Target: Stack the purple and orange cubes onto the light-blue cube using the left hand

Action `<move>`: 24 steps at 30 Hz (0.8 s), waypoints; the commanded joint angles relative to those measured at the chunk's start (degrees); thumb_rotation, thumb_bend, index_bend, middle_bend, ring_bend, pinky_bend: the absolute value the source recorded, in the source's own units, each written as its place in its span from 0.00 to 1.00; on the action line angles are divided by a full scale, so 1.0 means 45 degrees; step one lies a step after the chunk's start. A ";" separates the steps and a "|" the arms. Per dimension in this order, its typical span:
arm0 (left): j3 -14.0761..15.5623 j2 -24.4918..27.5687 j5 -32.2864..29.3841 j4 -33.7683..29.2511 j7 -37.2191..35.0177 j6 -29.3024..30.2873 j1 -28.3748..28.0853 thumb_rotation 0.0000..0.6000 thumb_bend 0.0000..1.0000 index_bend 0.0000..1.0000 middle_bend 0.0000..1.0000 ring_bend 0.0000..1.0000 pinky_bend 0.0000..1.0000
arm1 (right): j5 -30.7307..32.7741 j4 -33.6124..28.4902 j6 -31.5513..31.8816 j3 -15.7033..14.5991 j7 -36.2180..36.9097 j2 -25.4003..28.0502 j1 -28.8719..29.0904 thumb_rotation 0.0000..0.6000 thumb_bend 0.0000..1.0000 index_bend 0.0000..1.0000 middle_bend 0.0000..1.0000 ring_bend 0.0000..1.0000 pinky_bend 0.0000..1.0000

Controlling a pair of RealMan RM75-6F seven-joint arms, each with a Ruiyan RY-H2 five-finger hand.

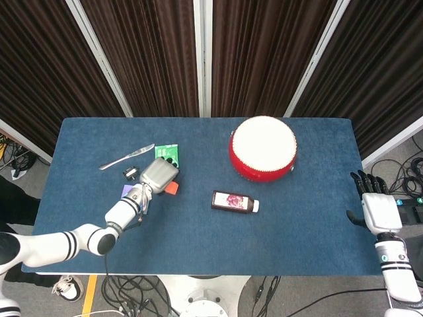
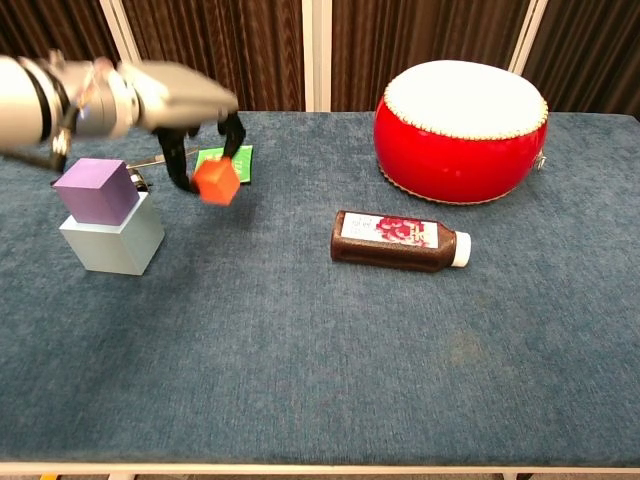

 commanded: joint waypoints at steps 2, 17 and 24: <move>-0.0458 0.1522 -0.2757 -0.1808 0.1511 0.1042 -0.0740 1.00 0.25 0.61 0.47 0.29 0.42 | -0.0119 -0.0040 0.0044 -0.0012 0.0022 0.0010 0.0015 1.00 0.20 0.00 0.01 0.00 0.00; 0.0693 0.4834 -0.9151 -0.5877 0.4268 0.3374 -0.2025 1.00 0.25 0.61 0.47 0.30 0.42 | -0.0613 0.0098 -0.0226 -0.0216 0.0205 -0.0081 0.0202 1.00 0.20 0.00 0.01 0.00 0.00; 0.0961 0.5204 -0.9620 -0.6204 0.4296 0.3732 -0.2057 1.00 0.25 0.61 0.47 0.30 0.42 | -0.0869 0.0094 -0.0159 -0.0260 0.0356 -0.0112 0.0229 1.00 0.20 0.00 0.01 0.00 0.00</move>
